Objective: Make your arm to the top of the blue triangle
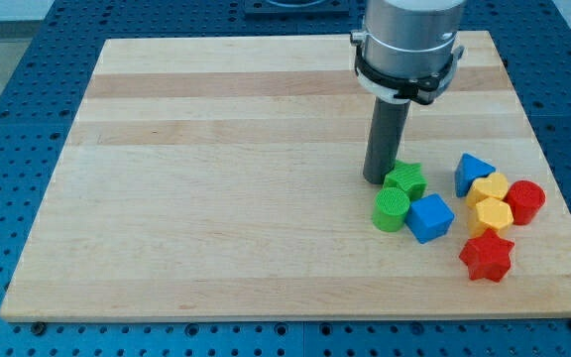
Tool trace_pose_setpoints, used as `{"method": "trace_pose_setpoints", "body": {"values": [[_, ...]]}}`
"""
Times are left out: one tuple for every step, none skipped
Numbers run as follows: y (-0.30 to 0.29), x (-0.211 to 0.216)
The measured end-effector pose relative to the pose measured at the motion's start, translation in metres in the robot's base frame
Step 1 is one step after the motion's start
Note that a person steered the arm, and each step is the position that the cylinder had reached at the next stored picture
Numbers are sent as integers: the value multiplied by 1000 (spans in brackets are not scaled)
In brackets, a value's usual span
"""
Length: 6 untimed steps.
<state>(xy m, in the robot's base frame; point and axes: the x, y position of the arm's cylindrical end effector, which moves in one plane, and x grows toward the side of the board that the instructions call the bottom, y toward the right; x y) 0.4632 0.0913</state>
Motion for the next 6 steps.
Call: {"method": "trace_pose_setpoints", "body": {"values": [[0,0],[0,-3],[3,-17],[18,-30],[37,-35],[42,-35]]}}
